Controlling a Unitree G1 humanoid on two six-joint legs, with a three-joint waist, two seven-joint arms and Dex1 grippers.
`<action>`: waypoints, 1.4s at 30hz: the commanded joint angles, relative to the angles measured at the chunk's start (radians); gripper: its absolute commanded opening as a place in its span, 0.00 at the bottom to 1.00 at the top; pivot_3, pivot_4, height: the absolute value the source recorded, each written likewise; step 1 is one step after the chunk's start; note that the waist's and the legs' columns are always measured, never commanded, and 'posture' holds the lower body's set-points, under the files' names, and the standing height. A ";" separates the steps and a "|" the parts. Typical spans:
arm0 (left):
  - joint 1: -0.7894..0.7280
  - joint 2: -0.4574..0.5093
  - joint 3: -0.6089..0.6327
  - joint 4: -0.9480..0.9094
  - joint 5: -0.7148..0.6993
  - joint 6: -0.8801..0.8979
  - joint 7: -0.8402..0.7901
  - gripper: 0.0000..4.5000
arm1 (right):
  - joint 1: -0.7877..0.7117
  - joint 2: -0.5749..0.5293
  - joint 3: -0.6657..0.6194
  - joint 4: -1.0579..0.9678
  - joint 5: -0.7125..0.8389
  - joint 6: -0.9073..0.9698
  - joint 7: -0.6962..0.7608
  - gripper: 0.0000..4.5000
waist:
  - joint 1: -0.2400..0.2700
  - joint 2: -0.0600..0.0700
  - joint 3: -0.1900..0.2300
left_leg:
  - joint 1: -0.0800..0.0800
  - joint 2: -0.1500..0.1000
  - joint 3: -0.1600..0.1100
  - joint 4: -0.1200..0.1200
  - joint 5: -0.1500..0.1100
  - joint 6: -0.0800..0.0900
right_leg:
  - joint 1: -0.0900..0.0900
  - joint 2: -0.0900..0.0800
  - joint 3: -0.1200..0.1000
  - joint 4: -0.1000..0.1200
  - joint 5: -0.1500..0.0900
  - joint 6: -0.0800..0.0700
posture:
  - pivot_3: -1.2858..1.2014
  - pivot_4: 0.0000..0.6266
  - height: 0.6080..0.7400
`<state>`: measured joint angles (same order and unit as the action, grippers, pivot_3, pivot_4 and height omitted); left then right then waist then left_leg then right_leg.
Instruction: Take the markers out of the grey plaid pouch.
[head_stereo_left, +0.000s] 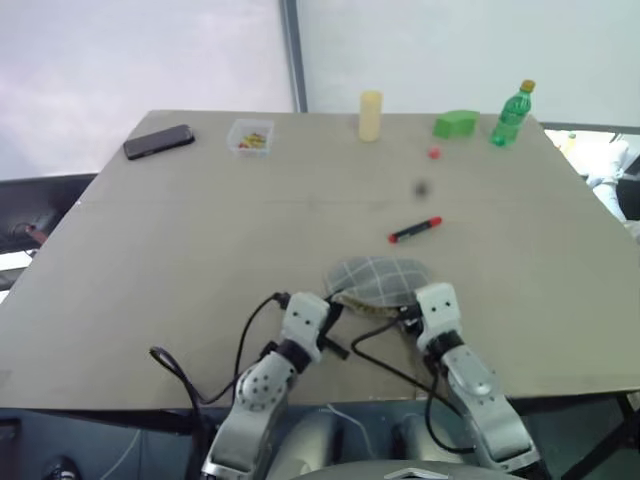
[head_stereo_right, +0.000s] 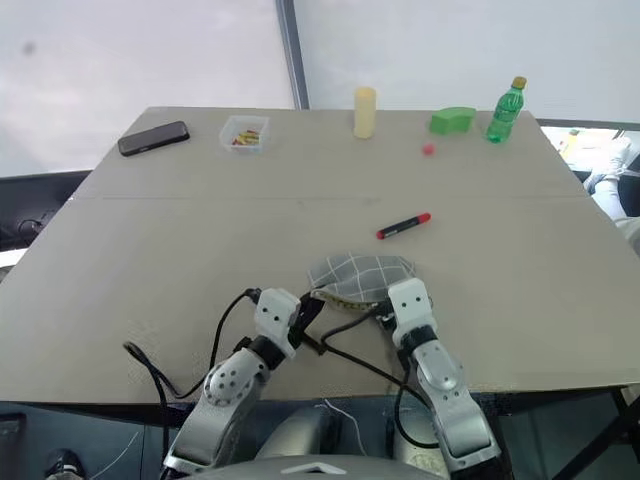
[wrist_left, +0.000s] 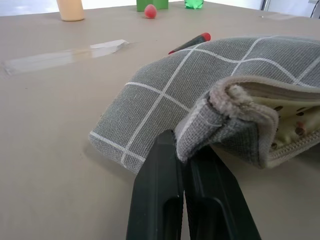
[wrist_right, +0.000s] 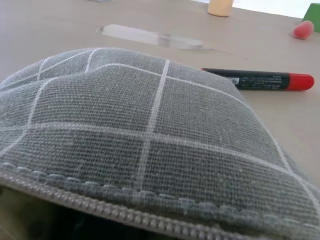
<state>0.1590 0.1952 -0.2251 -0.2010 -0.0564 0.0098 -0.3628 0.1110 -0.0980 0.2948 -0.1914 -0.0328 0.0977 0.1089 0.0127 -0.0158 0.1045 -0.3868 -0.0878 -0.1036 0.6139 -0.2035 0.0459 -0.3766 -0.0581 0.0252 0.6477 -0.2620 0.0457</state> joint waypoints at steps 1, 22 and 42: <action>-0.595 0.112 0.261 0.353 -0.297 0.097 -0.242 0.00 | -0.626 0.129 -0.019 0.200 0.150 0.364 0.198 0.59 | -0.001 0.002 0.002 | 0.000 0.000 0.000 0.000 0.000 0.000 | 0.000 0.000 0.000 -0.001 0.000 0.000 | 0.52 0.00 1.00; -0.674 0.222 0.256 0.444 -0.226 -0.005 -0.336 0.00 | -0.698 0.096 0.002 0.273 0.082 0.307 0.221 0.59 | 0.001 0.004 -0.056 | -0.006 -0.001 0.002 0.001 -0.006 -0.003 | -0.006 0.003 0.000 -0.004 0.005 -0.001 | 0.52 0.00 1.00; -0.665 0.242 0.246 0.422 -0.217 0.001 -0.330 0.00 | -0.706 0.083 0.008 0.282 0.047 0.274 0.219 0.59 | 0.002 0.004 -0.061 | -0.004 0.001 0.001 0.001 -0.006 -0.003 | -0.004 0.004 0.001 -0.004 0.005 -0.002 | 0.52 0.00 1.00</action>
<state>0.1434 0.1976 -0.2001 -0.1903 -0.1008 0.0466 -0.3624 0.0999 -0.0810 0.2638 -0.1621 0.0040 0.1449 0.1267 0.0144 -0.0122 0.0432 -0.3903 -0.0867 -0.1022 0.6153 -0.2099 0.0432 -0.3802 -0.0536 0.0264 0.6440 -0.2572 0.0442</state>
